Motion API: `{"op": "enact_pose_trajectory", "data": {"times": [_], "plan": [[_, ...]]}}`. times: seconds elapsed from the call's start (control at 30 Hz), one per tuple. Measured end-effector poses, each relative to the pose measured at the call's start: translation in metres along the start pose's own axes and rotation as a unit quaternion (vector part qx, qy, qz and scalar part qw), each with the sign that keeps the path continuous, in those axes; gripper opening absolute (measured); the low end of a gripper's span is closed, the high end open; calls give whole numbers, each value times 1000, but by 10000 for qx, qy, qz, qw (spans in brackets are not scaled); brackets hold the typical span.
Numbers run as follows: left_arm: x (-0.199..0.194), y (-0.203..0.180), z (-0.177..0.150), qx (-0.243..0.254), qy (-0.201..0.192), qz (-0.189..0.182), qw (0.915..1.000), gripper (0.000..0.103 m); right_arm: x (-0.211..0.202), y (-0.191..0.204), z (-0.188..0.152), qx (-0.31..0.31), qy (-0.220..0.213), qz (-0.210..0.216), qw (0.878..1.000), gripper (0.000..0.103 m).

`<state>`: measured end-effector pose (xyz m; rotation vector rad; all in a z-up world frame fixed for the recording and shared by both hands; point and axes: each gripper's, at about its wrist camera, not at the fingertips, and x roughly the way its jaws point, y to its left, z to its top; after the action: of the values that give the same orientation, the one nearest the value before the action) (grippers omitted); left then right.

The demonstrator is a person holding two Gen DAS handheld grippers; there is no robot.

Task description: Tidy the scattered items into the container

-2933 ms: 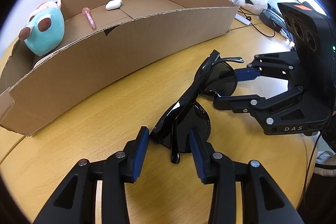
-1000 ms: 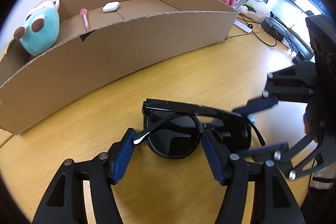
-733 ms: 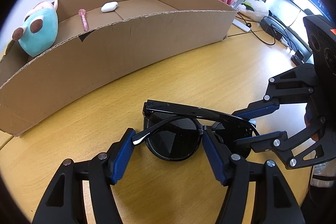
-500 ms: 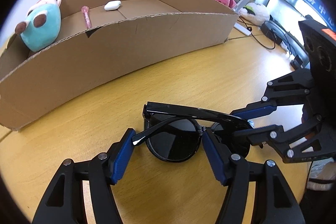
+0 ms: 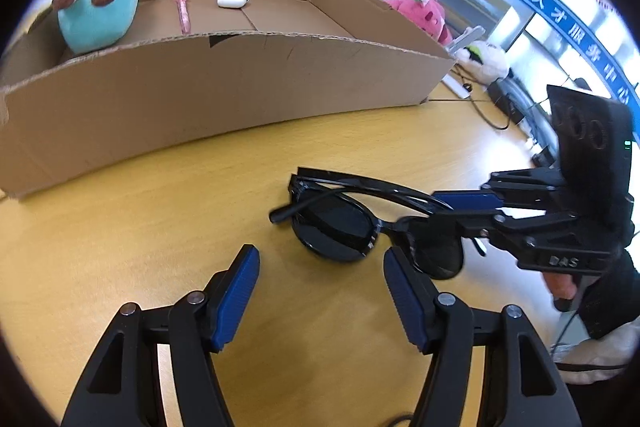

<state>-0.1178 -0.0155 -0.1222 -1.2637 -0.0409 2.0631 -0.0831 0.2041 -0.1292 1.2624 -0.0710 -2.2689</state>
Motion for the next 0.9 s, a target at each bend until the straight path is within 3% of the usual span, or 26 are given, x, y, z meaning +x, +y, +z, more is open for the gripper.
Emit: {"op": "enact_pose_trajectory", "data": {"times": [0.13,0.23,0.5,0.6,0.8,0.83,0.9], "plan": [[3,-1,-2,-268,33,-378,9989,63,-6,-11,4,384,-194,222,9988,20],[9,0,0,-598,45,-737,9955,63,-13,-16,3,641,-305,470,9964,8],[19,13,7,-1389,-60,-1178,9832,62,-9,-10,0,527,-153,521,9971,9],[21,15,8,-1442,-18,-1062,9838,49,-6,-3,1,230,-15,229,9995,13],[22,18,9,-1478,94,-899,9849,26,-6,7,8,-23,-13,198,9998,20],[23,18,8,-1479,122,-903,9848,22,-7,8,9,-42,-27,226,9997,24],[25,18,7,-1477,193,-915,9846,11,-9,11,9,-95,-49,212,9997,41]]}}
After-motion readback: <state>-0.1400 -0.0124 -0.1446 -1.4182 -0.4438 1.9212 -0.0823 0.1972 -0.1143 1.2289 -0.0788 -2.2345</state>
